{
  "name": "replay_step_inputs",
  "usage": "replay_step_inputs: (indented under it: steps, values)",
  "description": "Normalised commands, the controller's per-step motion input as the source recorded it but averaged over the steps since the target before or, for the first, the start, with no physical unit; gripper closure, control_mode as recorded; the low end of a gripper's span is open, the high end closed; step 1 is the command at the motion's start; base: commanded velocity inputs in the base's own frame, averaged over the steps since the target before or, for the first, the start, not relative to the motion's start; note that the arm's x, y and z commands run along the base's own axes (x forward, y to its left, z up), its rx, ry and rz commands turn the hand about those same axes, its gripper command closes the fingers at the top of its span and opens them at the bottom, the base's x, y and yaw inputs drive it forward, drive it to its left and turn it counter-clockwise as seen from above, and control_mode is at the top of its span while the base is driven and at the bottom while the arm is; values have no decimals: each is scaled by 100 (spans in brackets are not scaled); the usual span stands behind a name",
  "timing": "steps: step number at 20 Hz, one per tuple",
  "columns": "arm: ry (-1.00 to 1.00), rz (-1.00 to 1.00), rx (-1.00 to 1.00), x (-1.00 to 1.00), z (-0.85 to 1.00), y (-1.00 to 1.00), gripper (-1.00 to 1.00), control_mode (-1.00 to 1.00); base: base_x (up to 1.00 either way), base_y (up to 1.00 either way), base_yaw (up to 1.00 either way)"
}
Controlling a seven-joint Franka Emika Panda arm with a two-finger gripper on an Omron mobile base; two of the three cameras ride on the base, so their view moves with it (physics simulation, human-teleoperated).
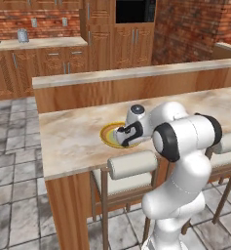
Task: Retrieve the butter from the fridge and place it on a plate on the dining table. Then retrieve the butter knife by the fridge and place it near the plate.
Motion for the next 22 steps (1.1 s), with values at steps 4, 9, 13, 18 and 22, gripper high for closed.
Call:
replay_step_inputs:
  steps: [4,9,13,18,22]
  values:
    - [0,0,0,4,-8,0,100,-100,0,0,0]
    - [0,0,0,3,0,0,-100,-100,0,0,0]
    - [0,0,0,7,-1,0,-100,-100,0,0,0]
    - [0,0,0,17,0,0,-100,-100,0,0,0]
    - [0,0,-1,8,1,0,-100,-100,0,0,0]
